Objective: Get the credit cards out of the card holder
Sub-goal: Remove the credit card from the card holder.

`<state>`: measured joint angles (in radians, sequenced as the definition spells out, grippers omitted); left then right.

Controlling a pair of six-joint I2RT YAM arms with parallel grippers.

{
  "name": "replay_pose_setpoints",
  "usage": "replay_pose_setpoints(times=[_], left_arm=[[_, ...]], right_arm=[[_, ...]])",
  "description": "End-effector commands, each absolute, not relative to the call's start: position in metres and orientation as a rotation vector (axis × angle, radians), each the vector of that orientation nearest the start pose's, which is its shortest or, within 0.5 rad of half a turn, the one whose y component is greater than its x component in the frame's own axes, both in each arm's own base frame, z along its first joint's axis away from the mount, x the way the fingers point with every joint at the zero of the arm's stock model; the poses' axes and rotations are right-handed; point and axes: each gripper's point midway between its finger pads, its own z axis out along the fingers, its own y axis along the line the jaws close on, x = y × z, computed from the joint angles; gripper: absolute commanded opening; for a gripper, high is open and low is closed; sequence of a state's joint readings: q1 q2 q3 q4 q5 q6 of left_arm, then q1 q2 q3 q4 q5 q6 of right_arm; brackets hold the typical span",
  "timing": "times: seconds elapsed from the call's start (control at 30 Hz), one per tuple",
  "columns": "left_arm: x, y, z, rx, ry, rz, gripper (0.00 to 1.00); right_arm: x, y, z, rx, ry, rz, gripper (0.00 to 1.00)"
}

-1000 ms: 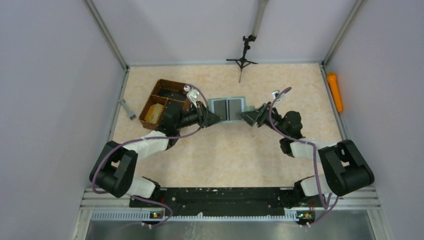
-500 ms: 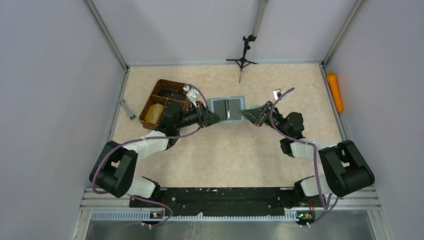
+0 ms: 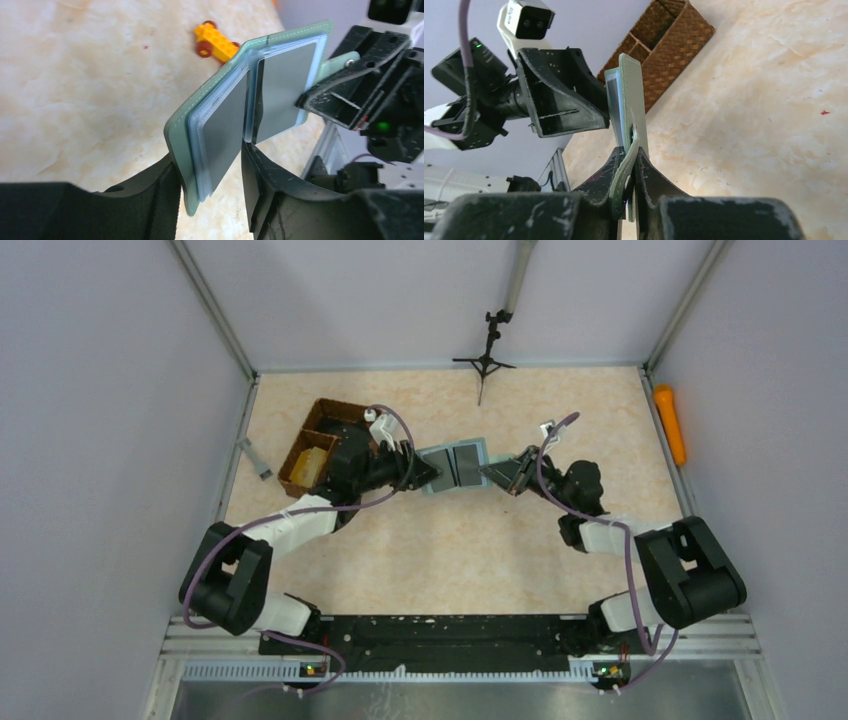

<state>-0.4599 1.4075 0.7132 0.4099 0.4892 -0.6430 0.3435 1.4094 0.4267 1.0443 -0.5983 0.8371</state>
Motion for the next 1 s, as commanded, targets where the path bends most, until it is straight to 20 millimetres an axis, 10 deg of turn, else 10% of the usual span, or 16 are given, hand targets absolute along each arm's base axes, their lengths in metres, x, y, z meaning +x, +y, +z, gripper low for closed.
replay_pose_setpoints(times=[0.0, 0.23, 0.4, 0.6, 0.97], left_arm=[[0.333, -0.257, 0.169, 0.133, 2.033, -1.020, 0.50], [0.335, -0.239, 0.176, 0.076, 1.989, -0.926, 0.41], [0.320, -0.270, 0.185, 0.225, 1.944, -1.145, 0.29], [0.315, -0.307, 0.160, 0.268, 2.048, -1.435, 0.30], [0.320, -0.316, 0.137, 0.221, 2.151, -1.511, 0.45]], right_arm=[[0.325, 0.239, 0.192, -0.113, 1.690, 1.294, 0.00], [0.334, 0.244, 0.168, -0.068, 1.788, 1.322, 0.00], [0.335, 0.249, 0.158, -0.036, 1.815, 1.404, 0.00], [0.333, 0.257, 0.153, -0.036, 1.819, 1.497, 0.00], [0.331, 0.255, 0.158, -0.016, 1.793, 1.540, 0.00]])
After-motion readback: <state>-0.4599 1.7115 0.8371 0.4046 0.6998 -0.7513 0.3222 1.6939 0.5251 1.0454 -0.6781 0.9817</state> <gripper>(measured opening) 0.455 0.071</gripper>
